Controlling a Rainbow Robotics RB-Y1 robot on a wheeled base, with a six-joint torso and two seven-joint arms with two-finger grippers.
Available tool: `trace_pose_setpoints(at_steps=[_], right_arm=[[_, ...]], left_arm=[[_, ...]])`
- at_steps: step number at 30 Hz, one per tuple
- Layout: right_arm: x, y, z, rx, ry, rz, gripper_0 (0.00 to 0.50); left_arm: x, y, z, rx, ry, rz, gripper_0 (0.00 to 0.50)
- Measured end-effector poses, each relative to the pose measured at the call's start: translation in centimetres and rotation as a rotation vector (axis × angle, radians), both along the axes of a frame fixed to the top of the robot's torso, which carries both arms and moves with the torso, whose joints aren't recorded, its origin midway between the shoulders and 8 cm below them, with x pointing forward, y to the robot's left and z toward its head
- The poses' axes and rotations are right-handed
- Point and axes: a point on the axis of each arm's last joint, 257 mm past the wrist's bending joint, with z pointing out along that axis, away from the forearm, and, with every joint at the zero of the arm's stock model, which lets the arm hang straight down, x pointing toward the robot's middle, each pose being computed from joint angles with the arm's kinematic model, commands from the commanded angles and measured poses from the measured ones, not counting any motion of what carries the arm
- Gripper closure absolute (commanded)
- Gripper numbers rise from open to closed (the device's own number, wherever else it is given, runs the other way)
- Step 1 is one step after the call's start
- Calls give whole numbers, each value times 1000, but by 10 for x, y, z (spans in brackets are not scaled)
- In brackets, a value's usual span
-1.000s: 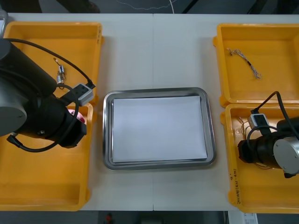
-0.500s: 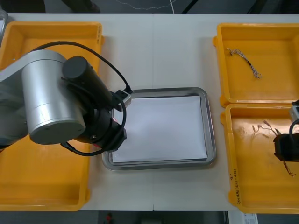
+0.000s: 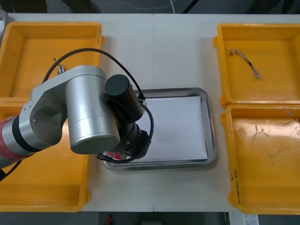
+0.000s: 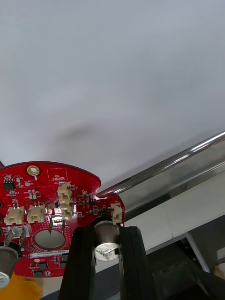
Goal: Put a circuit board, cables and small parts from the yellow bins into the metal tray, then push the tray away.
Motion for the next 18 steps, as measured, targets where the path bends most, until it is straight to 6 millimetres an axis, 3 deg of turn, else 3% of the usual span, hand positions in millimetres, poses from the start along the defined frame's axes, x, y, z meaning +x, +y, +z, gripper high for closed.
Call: trace_pose_setpoints(at_steps=[8,18], right_arm=[[14,12,28,-15,-58,67,500],[8,39,46,-1,-61,215,500]], left_arm=[[10,-3,-23,-2,7,18,500],[23,-8,-52,-7,-4,31,499]])
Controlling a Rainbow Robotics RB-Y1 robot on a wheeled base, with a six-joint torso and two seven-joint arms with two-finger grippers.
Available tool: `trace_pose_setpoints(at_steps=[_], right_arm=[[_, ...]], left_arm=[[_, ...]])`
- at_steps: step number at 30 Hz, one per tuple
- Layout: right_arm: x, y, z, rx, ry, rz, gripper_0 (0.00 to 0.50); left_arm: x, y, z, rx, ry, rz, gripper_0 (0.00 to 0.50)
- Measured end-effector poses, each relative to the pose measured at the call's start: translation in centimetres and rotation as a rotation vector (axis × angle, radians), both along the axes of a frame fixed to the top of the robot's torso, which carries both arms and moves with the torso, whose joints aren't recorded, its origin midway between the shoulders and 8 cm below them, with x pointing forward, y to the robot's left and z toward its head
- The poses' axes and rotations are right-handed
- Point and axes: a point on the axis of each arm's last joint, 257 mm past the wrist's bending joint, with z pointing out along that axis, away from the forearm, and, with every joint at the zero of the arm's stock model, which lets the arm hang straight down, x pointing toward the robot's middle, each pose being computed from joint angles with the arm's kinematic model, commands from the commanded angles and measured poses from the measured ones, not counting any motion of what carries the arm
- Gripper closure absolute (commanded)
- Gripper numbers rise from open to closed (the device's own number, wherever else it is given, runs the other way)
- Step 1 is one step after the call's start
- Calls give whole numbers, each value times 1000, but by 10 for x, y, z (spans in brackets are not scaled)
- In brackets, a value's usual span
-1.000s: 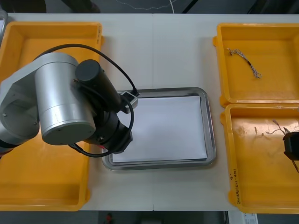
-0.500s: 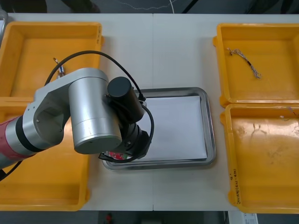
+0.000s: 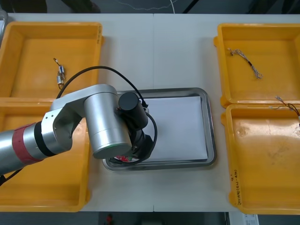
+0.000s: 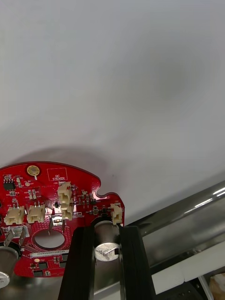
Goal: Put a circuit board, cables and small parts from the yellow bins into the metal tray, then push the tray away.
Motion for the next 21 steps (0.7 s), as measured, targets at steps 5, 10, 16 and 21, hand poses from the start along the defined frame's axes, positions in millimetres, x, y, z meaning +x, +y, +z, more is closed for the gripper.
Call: trace_pose_setpoints(at_steps=[5,10,16,21], right_arm=[[-2,5,5,-32,2,45,500],[0,13,7,-61,6,83,500],[2,19,7,-85,9,122,500],[1,22,9,-97,0,138,500]], left_arm=[[2,0,-7,2,1,2,497],[2,0,-6,0,-2,2,345],[4,0,-5,2,-9,1,0],[6,-1,-3,2,-13,0,0]])
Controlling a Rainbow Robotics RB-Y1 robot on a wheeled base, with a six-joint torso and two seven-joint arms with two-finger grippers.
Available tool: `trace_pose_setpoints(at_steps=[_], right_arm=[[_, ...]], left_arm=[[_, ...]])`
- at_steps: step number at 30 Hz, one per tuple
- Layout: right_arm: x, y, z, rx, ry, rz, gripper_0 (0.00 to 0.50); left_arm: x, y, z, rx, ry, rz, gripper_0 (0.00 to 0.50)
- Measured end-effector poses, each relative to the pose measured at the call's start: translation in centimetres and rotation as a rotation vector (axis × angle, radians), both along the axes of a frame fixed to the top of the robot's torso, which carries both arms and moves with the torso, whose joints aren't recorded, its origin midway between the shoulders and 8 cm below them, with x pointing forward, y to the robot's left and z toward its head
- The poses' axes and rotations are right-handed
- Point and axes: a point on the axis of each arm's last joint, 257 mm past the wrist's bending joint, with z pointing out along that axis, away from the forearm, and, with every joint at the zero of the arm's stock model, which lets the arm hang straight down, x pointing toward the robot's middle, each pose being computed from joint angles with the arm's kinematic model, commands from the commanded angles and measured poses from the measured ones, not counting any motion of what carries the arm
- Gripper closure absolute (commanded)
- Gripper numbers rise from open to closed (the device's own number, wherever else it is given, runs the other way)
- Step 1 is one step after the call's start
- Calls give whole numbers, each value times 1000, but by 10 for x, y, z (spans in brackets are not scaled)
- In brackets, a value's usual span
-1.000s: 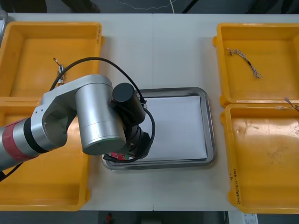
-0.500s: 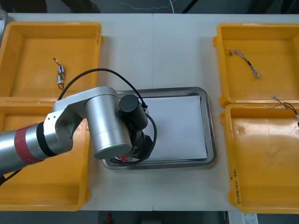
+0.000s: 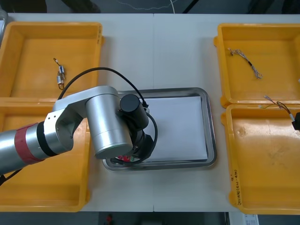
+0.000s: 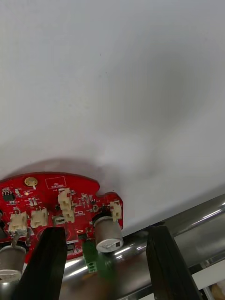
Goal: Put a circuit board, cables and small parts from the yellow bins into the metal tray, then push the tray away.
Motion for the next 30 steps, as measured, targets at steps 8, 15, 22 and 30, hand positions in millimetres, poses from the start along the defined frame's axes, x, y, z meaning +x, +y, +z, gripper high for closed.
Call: trace_pose_setpoints(at_steps=[8,15,22,30], right_arm=[[-1,1,-1,-39,1,40,500],[-1,1,-1,-53,-1,63,500],[-1,1,-1,-53,-1,64,500],[-1,2,0,-57,-5,70,500]], left_arm=[[0,0,1,0,-1,0,0],[-1,6,5,17,7,10,0],[0,16,44,10,8,45,0],[4,37,98,-21,7,108,0]])
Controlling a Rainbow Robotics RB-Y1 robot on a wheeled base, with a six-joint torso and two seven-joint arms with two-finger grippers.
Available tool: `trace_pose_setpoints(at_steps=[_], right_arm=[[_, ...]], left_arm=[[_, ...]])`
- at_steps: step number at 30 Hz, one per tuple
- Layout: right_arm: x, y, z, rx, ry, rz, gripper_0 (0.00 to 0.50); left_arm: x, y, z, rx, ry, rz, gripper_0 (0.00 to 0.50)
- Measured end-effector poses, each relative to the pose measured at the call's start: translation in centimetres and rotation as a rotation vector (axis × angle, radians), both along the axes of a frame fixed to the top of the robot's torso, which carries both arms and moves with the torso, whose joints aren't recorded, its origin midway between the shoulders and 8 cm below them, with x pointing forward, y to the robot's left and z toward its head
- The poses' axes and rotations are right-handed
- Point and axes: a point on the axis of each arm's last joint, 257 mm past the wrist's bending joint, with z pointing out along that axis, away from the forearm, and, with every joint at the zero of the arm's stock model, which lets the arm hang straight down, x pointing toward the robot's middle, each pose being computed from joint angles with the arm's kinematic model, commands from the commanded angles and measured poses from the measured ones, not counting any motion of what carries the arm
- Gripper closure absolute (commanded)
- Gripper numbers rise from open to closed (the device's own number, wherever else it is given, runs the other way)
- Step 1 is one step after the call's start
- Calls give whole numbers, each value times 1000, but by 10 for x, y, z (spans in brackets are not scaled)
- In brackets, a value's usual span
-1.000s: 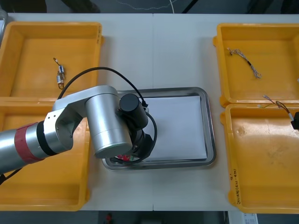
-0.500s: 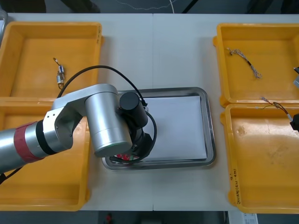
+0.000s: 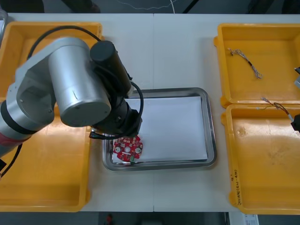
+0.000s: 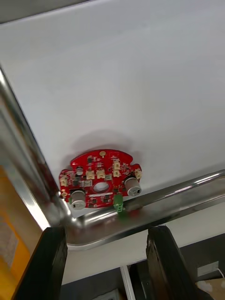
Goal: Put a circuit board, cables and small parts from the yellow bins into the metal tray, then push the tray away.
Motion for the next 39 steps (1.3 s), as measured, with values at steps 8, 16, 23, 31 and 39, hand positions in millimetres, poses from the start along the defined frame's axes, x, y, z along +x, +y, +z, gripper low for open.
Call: trace_pose_setpoints(at_steps=[8,16,23,31,39], right_arm=[[4,20,7,-45,1,94,500],[14,66,14,-82,-7,246,500],[19,112,20,-147,-16,403,500],[17,151,8,-215,6,533,500],[22,193,-12,-235,36,643,500]], left_arm=[[12,25,35,-18,-29,78,0],[32,41,67,-86,-83,149,0],[49,68,82,-110,-95,233,0],[70,108,88,-116,-82,330,0],[89,150,86,-26,-89,286,0]])
